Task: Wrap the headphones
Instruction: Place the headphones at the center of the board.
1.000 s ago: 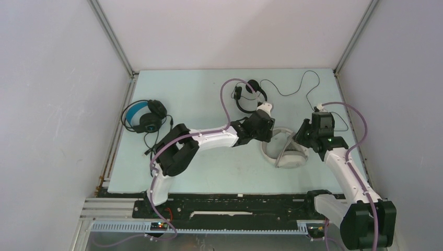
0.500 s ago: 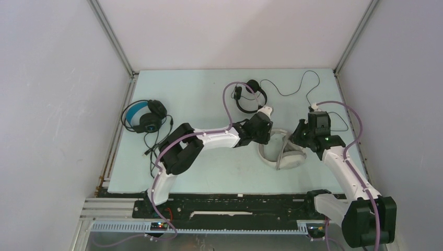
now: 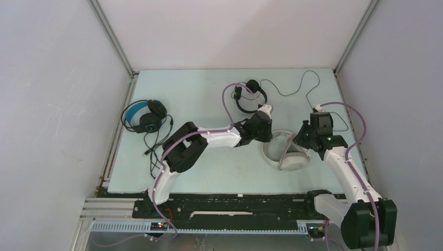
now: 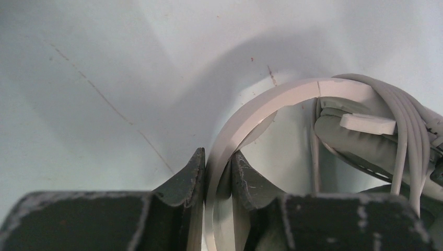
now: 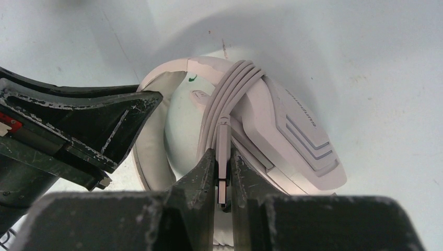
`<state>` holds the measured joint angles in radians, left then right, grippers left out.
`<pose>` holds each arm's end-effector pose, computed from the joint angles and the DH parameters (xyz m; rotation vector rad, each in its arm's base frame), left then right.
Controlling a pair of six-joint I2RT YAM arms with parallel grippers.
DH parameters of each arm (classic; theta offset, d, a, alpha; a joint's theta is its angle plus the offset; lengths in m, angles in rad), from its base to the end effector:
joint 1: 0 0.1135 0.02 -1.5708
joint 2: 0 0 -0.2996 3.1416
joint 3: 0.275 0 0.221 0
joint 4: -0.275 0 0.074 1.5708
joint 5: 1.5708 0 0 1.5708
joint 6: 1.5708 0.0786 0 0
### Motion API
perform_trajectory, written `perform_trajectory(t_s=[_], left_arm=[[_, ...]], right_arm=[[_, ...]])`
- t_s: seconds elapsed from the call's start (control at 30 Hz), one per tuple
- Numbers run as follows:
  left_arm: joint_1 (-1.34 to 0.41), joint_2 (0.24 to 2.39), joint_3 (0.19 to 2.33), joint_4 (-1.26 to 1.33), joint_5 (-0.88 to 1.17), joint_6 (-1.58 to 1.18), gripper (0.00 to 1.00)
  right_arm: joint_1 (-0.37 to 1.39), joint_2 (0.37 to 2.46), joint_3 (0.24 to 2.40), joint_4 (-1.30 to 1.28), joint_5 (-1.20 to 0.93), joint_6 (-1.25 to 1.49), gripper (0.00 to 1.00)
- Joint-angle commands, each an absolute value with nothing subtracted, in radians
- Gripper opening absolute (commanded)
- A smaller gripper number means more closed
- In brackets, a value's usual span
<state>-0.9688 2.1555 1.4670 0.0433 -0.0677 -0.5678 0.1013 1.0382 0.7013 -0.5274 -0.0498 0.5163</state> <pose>0.2929 -0.4169 0.1829 0.4247 2.2868 -0.7497 0.1861 0.0228 0.2419 0.4852 2.4142 0.3344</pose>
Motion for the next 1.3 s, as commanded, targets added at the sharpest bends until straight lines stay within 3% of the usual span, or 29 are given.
perform_trajectory(t_s=[0.0,0.13,0.53,0.7,1.27], left_arm=[[-1.002,2.214,1.568,0.119,0.006,-0.673,0.17],[-1.003,2.24,1.603,0.122,0.003,-0.705,0.15],[-1.019,2.284,1.658,0.146,0.017,-0.749,0.17],[-1.019,2.274,1.652,0.145,0.03,-0.739,0.25],[-1.007,2.189,1.639,0.087,0.043,-0.662,0.51]], right_arm=[[0.104,1.013,0.724,-0.598,-0.124,0.558,0.14],[0.086,0.99,0.724,-0.645,-0.068,0.545,0.19],[0.021,0.944,0.712,-0.674,-0.059,0.518,0.2],[0.019,0.945,0.712,-0.665,-0.054,0.522,0.26],[0.011,0.927,0.791,-0.642,-0.088,0.515,0.28]])
